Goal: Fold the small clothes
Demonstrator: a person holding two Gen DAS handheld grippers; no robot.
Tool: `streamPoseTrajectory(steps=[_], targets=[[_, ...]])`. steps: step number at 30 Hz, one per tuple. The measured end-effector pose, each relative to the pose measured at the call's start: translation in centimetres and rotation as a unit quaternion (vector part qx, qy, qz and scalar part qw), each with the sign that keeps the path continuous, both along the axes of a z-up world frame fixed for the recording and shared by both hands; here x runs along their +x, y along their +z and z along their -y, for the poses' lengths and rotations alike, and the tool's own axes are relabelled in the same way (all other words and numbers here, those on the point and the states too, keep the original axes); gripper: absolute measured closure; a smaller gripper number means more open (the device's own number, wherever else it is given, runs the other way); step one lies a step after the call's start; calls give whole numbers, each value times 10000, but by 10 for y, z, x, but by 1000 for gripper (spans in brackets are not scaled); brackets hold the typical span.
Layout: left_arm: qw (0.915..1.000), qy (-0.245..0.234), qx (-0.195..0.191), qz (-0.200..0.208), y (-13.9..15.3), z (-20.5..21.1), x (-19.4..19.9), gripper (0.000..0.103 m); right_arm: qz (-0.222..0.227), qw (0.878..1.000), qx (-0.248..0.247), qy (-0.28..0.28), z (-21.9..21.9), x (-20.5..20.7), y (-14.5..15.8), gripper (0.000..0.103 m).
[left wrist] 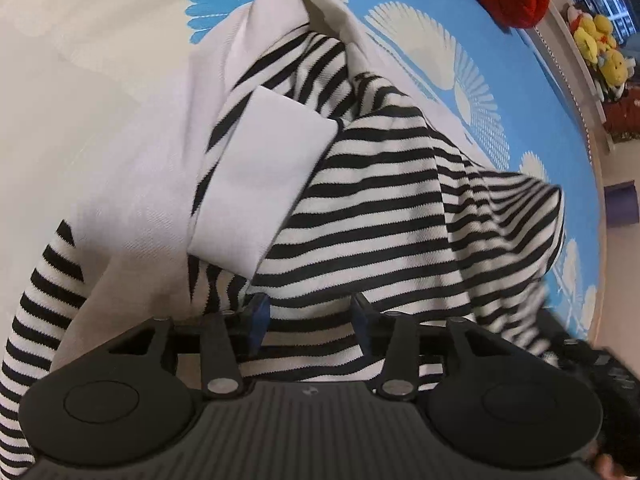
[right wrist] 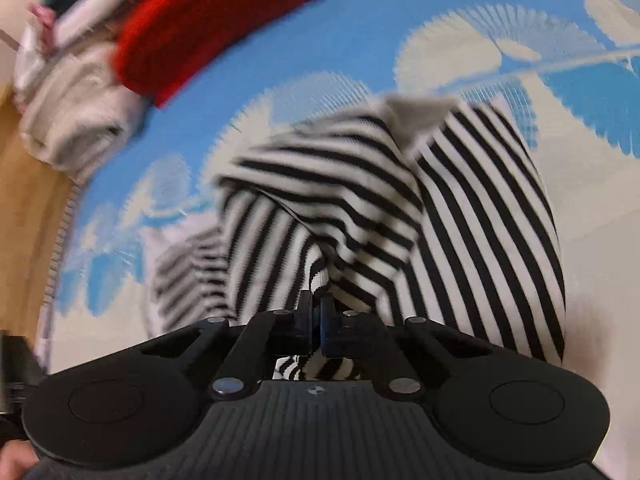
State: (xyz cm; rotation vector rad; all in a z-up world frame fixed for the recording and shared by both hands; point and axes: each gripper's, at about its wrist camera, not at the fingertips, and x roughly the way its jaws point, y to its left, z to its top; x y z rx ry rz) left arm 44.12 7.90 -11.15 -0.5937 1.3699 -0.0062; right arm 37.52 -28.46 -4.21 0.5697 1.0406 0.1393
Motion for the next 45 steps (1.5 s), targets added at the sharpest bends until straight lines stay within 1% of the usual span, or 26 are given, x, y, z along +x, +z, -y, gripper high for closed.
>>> streamPoseTrajectory(steps=[2,3,4,5,8,10,11,13,15,16,17,18,19,20,21,23,25,27,30,31,36,40,41,42,43,45], targets=[[10000,-20,91,26,0,3,-1,54,293,9994,159,1,6,-8,14,102],[9999,-31,163,32,2,4,-2,60,473,9984,321,-20,11,-13,21,102],[9994,-106,311,55,5,6,-4,85,638,9966,521,-54,17,-16,26,102],[9978,-305,571,166,11,10,-6,100,826,9933,798,-105,23,-22,33,102],[9862,-695,1123,997,48,22,-16,102,1378,9802,1419,-125,38,-41,57,102],[9730,-722,1399,1689,74,26,-22,102,1655,9763,1391,-39,43,-51,71,102],[9687,-590,1319,2021,84,22,-23,102,1678,9777,1263,-4,44,-55,74,102],[9556,-269,829,2814,103,8,-24,102,1404,9849,1006,58,45,-57,69,102],[9467,-127,497,3179,110,-4,-23,102,996,9908,899,176,45,-54,61,102],[9513,-97,421,3052,106,-11,-22,101,769,9930,766,472,39,-53,56,102],[9639,-173,513,2607,94,-14,-16,100,530,9933,509,894,29,-51,52,99],[9808,-404,722,1768,72,-19,-9,100,296,9904,164,1341,18,-50,47,97],[9901,-523,820,1012,48,-25,-6,99,176,9868,-161,1605,11,-53,44,97],[9954,-345,729,512,29,-37,-8,99,109,9855,-369,1652,8,-52,39,96],[9981,98,543,279,21,-54,-12,99,22,9886,-427,1443,12,-50,36,93],[9966,397,536,488,32,-66,-14,99,24,9965,-199,807,30,-43,34,75],[9906,367,792,1051,54,-66,-14,81,62,9999,116,28,50,-34,34,68],[9879,316,713,1343,64,-57,-12,67,-42,9979,291,-574,64,-28,26,67],[9937,29,51,1121,50,-36,-1,62,-265,9943,458,-924,64,-20,7,65],[9949,0,-40,1011,44,-29,0,61,-364,9931,538,-979,62,-17,1,62],[9989,38,39,471,8,-18,11,60,-581,9842,961,-1370,50,-1,-26,59],[9990,152,-23,428,-1,-19,15,64,-596,9803,1166,-1480,44,8,-36,60],[9988,169,-27,453,-2,-21,16,77,-589,9799,1213,-1471,42,9,-38,67],[9987,159,-53,487,-1,-21,17,96,-570,9797,1255,-1454,41,10,-39,77],[9985,118,-97,527,0,-21,19,102,-502,9797,1296,-1442,40,11,-39,97],[9966,109,-45,819,13,-23,18,103,-244,9806,1261,-1484,41,8,-27,101]])
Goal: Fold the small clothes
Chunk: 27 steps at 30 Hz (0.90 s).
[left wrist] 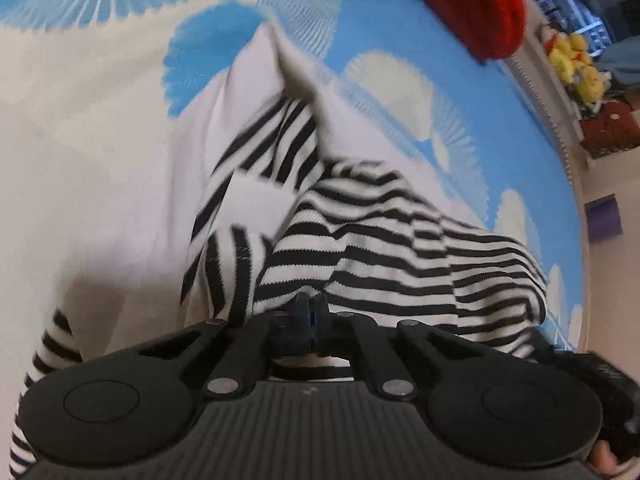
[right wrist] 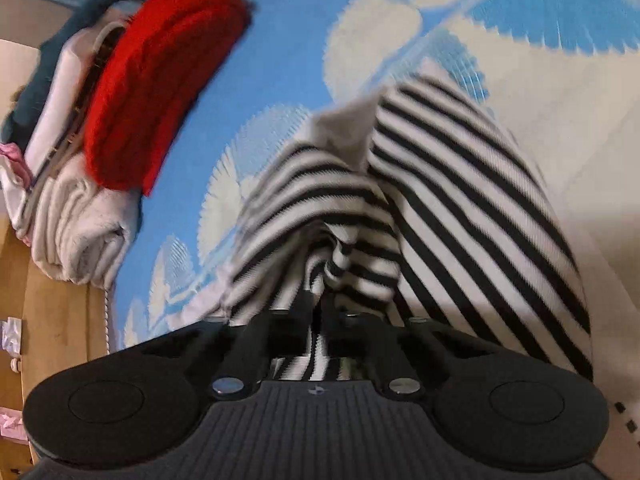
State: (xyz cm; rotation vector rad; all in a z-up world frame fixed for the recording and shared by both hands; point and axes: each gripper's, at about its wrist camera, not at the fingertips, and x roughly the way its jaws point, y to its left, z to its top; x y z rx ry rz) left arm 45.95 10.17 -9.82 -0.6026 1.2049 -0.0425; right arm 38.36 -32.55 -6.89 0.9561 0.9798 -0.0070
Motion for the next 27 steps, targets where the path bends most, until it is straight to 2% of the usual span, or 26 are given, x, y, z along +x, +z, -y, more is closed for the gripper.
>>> streamPoseTrajectory(steps=[2,3,5,6,7,8,10,12,13,14,16,17,18,19,20,24,27], targets=[[9976,-9,-93,691,28,-4,-5,103,485,9987,-172,-14,0,-6,28,102],[9930,-33,-198,1162,46,-5,-7,103,890,9952,-407,-10,-2,-13,53,102],[9830,-29,-417,1789,69,-11,-13,103,1742,9798,-983,66,-9,-31,93,103],[9805,30,-558,1883,71,-15,-13,103,2149,9670,-1366,95,-13,-42,112,103],[9821,103,-664,1762,67,-20,-13,103,2331,9596,-1576,85,-15,-51,122,103],[9874,195,-736,1386,54,-25,-10,103,2266,9612,-1572,19,-12,-56,123,103],[9974,294,-587,305,21,-33,-5,102,1590,9755,-1521,-22,-6,-54,106,103],[9965,584,-154,-584,-8,-41,-7,103,535,9860,-1580,72,0,-42,70,103],[9946,751,-56,-714,-11,-47,-9,103,231,9906,-1347,5,5,-40,55,103],[9936,848,-88,-739,-11,-51,-10,103,-34,9947,-1024,-91,10,-37,41,99],[9943,874,-307,-528,-2,-53,-7,101,-114,9967,-788,-125,14,-32,32,97],[9946,886,-451,-281,5,-53,-7,96,-86,9970,-753,-166,13,-29,32,86],[9943,891,-580,-103,8,-50,-8,82,-18,9973,-693,-238,14,-26,34,76],[9937,879,-698,-2,10,-46,-7,68,68,9979,-569,-315,15,-24,35,55],[9932,858,-787,59,11,-44,-5,64,113,9981,-455,-395,16,-23,34,49],[9934,690,-917,49,4,-28,-1,64,231,9973,-127,-685,19,-19,27,49],[9956,555,-753,-79,-4,-15,5,64,119,9962,171,-851,22,-10,12,49]])
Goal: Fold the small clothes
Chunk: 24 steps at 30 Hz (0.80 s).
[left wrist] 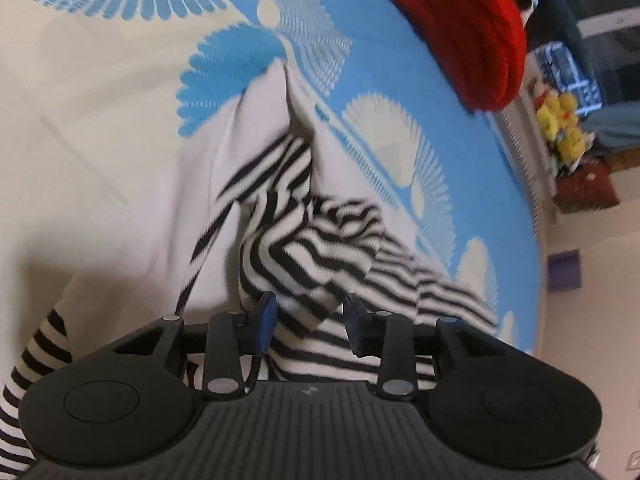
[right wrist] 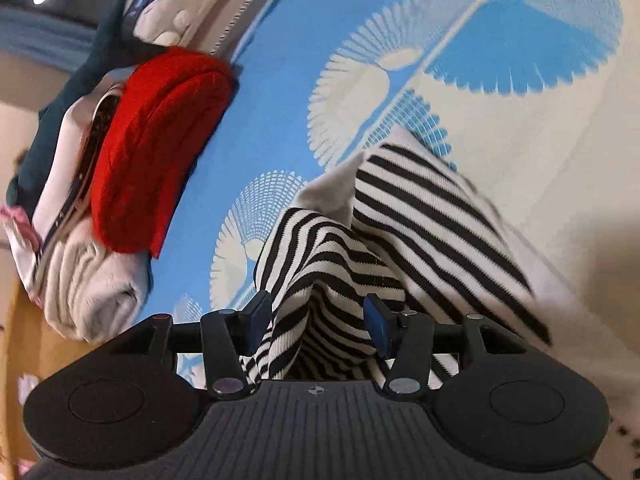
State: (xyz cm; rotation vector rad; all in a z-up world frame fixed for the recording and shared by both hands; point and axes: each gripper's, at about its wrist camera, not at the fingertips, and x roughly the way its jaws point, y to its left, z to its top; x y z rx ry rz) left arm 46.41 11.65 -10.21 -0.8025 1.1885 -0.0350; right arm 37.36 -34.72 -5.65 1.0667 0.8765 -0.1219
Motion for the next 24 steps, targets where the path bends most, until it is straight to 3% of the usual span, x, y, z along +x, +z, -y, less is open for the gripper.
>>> streamPoseTrajectory(steps=[4,6,8,9,12,15,17,19,21,22,24], targets=[[9989,-13,348,-329,-12,1,-6,64,-228,9997,-47,-39,-3,6,-14,51],[9987,40,383,-345,-16,1,-5,64,-241,9997,-38,-28,-5,8,-17,59],[9993,46,291,-212,-16,-1,-5,84,-69,10000,18,66,-7,10,-17,100],[9998,81,192,-77,-13,-3,-5,102,25,9999,36,108,-7,11,-15,100],[9974,177,165,684,16,-11,-6,103,588,9981,126,115,-7,6,6,100],[9873,185,242,1556,51,-21,-9,103,1169,9929,207,110,-7,-3,31,100],[9860,176,309,1631,57,-27,-11,103,1290,9913,243,22,-6,-14,39,100],[9937,-71,479,1013,40,-25,-8,102,912,9957,150,20,-7,-22,35,100],[9966,-554,615,-14,9,-17,-4,102,-155,9994,-247,204,-10,-23,15,100],[9957,-579,620,-367,-4,-16,-4,102,-666,9971,-312,212,-9,-24,0,97],[9965,-214,643,-490,-7,-21,-7,96,-1528,9880,-205,33,0,-29,-30,89]])
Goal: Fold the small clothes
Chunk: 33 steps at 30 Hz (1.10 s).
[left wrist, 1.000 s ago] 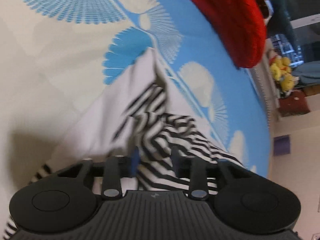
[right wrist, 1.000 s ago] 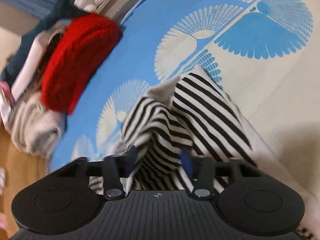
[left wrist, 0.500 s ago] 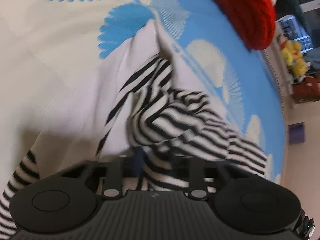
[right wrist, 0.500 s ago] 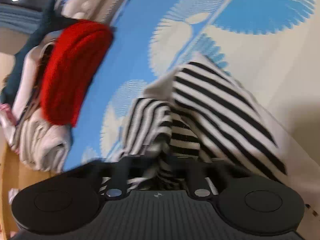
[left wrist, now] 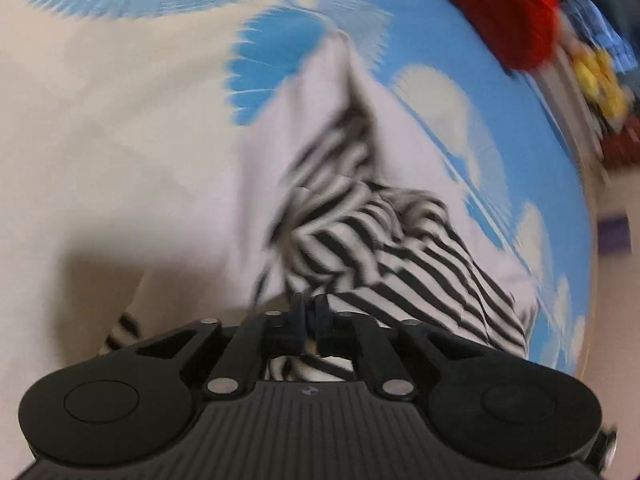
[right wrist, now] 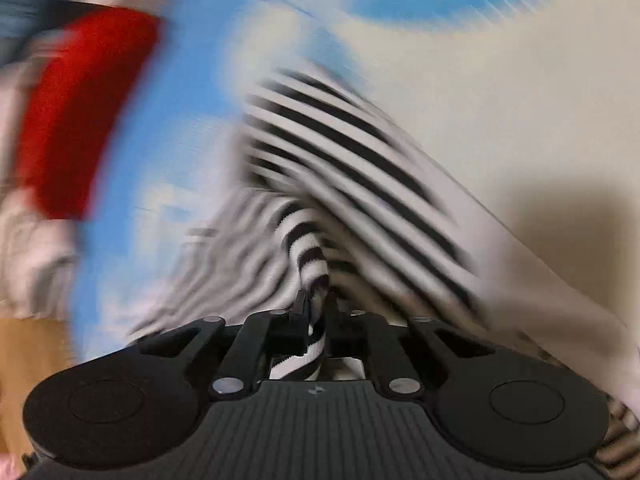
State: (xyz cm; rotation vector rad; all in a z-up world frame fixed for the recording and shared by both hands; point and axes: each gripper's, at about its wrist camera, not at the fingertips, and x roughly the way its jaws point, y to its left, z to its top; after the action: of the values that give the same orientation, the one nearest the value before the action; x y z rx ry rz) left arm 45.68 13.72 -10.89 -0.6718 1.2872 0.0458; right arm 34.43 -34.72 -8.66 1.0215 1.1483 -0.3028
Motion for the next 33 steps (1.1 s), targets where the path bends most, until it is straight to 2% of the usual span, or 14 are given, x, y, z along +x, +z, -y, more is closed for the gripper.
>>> streamPoseTrajectory(steps=[2,4,8,11,13,15,16,18,22,25,27,28,30,33], targets=[[9985,37,265,485,20,0,0,95,73,10000,-44,-36,4,0,4,85],[9919,-50,600,1122,44,6,-2,87,520,9955,-729,307,-4,6,33,85],[9815,-331,338,1855,60,22,-4,87,1662,9625,-2052,615,-21,5,85,75],[9833,-540,214,1724,44,33,3,87,2204,9575,-1547,1031,-27,10,82,72],[9921,-589,484,1000,17,38,15,87,1915,9685,-1044,1204,-29,21,59,71],[9939,-425,988,238,-8,32,16,92,1088,9799,-1004,1336,-28,28,29,71],[9944,-297,970,302,-7,28,14,90,603,9817,-1135,1409,-27,30,15,80],[9931,-318,913,663,11,28,14,90,546,9852,-1054,1236,-20,25,8,86],[9796,-777,771,1682,45,45,9,90,1235,9724,-1468,1331,-24,15,42,64],[9827,-1170,716,1243,28,58,4,80,1513,9675,-1350,1513,-26,11,47,56],[9835,-1433,1059,303,-1,65,3,73,1006,9745,-1223,1593,-23,9,29,56],[9839,-1399,1092,231,-4,64,-1,75,660,9766,-1255,1615,-22,11,20,56],[9829,-1307,1209,469,15,63,-9,75,204,9783,-1411,1500,-15,3,14,57],[9677,-1287,1550,1514,65,62,-34,72,709,9783,-1507,1231,-10,-14,52,56]])
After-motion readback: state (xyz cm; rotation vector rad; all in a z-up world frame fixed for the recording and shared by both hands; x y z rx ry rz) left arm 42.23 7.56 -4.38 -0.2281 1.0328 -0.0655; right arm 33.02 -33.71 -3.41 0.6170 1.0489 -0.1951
